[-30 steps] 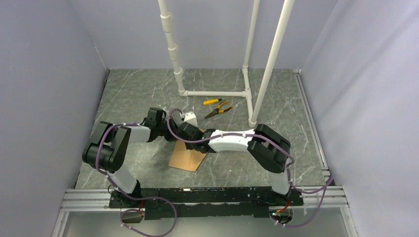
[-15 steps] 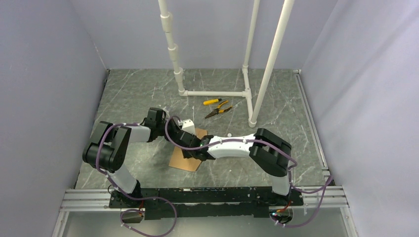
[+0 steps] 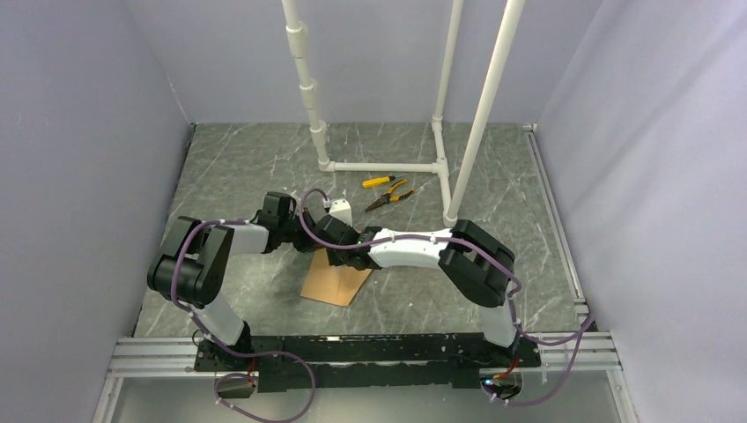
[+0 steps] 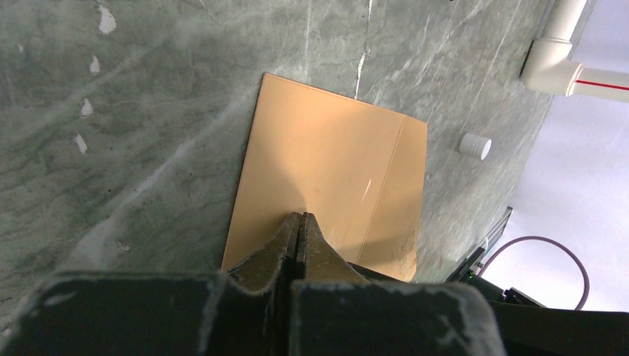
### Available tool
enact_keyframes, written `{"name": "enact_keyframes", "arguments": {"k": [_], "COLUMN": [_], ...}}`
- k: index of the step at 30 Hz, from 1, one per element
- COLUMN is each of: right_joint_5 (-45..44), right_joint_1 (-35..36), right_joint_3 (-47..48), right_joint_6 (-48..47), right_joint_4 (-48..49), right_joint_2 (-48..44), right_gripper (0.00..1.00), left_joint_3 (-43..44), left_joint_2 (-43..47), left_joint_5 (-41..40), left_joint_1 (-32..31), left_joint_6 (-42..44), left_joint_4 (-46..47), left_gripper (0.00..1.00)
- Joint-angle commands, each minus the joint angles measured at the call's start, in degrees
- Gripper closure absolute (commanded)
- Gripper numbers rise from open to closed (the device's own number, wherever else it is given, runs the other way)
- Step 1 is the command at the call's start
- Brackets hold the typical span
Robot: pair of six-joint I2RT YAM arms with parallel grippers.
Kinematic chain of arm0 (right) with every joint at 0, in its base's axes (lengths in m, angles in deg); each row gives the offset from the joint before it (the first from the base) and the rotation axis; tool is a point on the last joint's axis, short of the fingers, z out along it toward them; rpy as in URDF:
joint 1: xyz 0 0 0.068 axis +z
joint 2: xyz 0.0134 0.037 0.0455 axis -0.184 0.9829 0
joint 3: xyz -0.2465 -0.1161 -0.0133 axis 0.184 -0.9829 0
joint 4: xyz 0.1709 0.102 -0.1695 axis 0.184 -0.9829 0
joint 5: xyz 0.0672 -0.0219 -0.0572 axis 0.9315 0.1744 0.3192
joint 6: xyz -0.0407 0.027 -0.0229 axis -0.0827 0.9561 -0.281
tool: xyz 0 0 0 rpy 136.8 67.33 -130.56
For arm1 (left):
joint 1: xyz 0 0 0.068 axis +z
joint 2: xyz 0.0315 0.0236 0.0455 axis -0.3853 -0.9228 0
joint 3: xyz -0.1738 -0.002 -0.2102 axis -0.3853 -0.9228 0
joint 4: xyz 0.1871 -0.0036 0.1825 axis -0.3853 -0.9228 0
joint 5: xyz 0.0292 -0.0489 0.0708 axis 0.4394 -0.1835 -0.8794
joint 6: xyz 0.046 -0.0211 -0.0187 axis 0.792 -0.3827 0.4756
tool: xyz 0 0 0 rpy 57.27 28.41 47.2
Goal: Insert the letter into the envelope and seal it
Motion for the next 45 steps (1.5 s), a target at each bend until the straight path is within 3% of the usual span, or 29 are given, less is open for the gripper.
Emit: {"name": "enact_keyframes", "arguments": {"k": [1,9,18,23,26,31,36,41,45], "right_joint_5": [0.5,6.9,3.0,3.2,5.8,10.7,12.0,17.0,24.5], "right_joint_1": [0.4,3.7,1.6,-0.9,-3.2,-8.8,-13.3,-19.7,-24.9], "right_joint_3": [-0.8,-6.2,-3.3,-1.8,-7.7,-21.6,-29.3,-31.2,-24.5], "right_joint_6": [-1.4,1.7,-0.4,-1.0,2.5,11.1,17.5,18.3,16.4], "right_joint_4": [-4.0,-5.1,-5.5,-4.6,-2.7,1.9,3.5,11.0,14.2], "right_joint_2": [1.4,-3.6,-6.0,-13.1,-20.7,-33.5,-39.7,-36.8,-27.2], "right_gripper": [1.0,1.0,1.0,1.0,1.0,1.0,1.0,1.0,0.98], "left_joint_3": [-3.2,-3.7,-2.9,0.0,2.4,6.2,8.4,7.6,6.4], "left_joint_2": [-4.0,-4.0,-2.8,2.2,5.8,11.4,16.6,21.3,25.3], "left_joint_5": [-10.8,-10.9,-9.4,-7.3,-6.3,-6.3,-7.8,-10.5,-12.5], "left_joint_1": [-0.5,-0.5,-0.5,-0.5,-0.5,-0.5,-0.5,-0.5,-0.5], "left_joint_6": [4.1,3.2,3.8,5.1,5.2,4.8,5.8,6.2,6.1], "left_joint_4": [-11.7,-10.9,-11.4,-14.3,-15.9,-19.5,-24.6,-29.5,-33.0], "left_gripper": [0.98,0.97,0.97,0.98,0.97,0.76,0.56,0.45,0.37]}}
